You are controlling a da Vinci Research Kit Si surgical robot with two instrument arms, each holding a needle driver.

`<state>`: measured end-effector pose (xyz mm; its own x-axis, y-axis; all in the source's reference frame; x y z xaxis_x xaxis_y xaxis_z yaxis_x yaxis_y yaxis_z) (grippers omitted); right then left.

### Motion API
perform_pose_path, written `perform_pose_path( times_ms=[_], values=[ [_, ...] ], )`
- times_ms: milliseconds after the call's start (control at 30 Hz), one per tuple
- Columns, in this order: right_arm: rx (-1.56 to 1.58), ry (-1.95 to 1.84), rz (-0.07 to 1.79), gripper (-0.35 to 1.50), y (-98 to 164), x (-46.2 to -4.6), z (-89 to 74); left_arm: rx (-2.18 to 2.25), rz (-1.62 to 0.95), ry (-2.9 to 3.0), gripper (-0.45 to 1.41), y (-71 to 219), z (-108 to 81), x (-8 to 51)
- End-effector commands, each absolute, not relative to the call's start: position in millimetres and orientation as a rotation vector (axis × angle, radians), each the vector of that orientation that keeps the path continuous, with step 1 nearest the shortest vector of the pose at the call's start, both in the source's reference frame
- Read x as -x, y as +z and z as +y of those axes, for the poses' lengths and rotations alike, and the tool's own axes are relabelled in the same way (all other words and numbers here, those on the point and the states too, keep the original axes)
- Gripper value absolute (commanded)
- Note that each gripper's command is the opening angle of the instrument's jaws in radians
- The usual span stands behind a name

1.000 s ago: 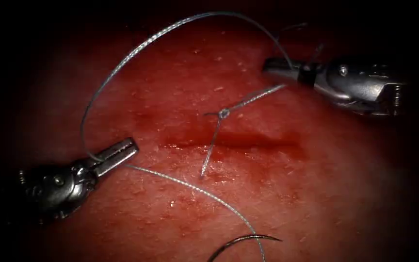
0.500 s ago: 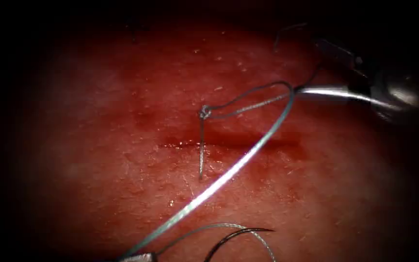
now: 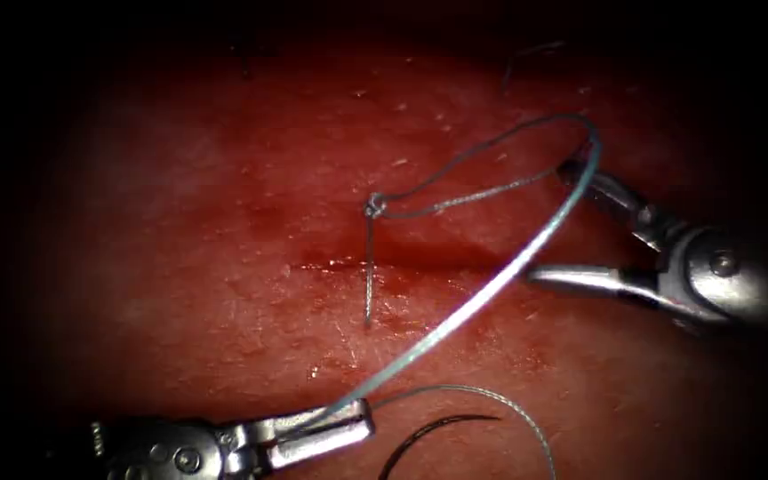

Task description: Wound Closure

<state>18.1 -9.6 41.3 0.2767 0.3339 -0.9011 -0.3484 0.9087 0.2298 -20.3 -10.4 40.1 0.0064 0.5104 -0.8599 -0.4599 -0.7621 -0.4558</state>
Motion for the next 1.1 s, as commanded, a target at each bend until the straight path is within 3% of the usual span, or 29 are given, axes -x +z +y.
perform_pose_path(
  times_ms=[33,167,233,300,467,500,767,900,967,1033,1100],
  values=[
    [0.009,0.459,1.195,0.46,42,-18.7,-9.3,1.612,-0.062,1.818,-0.45,41,-10.3,20.5],
    [-0.027,0.423,1.101,0.64,45,-20.0,-8.3,1.613,-0.031,1.783,-0.45,41,-9.0,18.5],
    [-0.05,0.4,1.045,0.64,47,-20.9,-8.1,1.613,-0.032,1.776,-0.45,41,-8.8,17.1],
    [-0.056,0.382,1.004,0.83,50,-22.3,-7.6,1.611,-0.032,1.781,-0.45,39,-10.4,15.6],
    [-0.077,0.339,0.954,0.81,54,-24.0,-7.9,1.609,-0.03,1.805,-0.45,36,-15.5,14.3],
    [-0.085,0.324,0.94,0.73,56,-24.2,-8.1,1.61,-0.037,1.813,-0.45,35,-16.7,14.0],
    [-0.112,0.258,0.879,0.63,59,-22.8,-7.8,1.612,-0.047,1.832,-0.45,33,-19.8,13.1],
    [-0.11,0.243,0.876,0.46,59,-22.5,-7.7,1.612,-0.051,1.847,-0.45,33,-20.9,13.3],
    [-0.109,0.238,0.878,0.22,59,-22.7,-7.8,1.616,-0.055,1.854,-0.45,33,-21.6,13.6],
    [-0.106,0.233,0.878,-0.35,58,-23.0,-8.1,1.617,-0.061,1.867,-0.45,33,-22.5,13.9],
    [-0.099,0.212,0.88,-0.35,58,-23.2,-8.2,1.621,-0.064,1.874,-0.45,33,-23.2,14.2]
  ],
)
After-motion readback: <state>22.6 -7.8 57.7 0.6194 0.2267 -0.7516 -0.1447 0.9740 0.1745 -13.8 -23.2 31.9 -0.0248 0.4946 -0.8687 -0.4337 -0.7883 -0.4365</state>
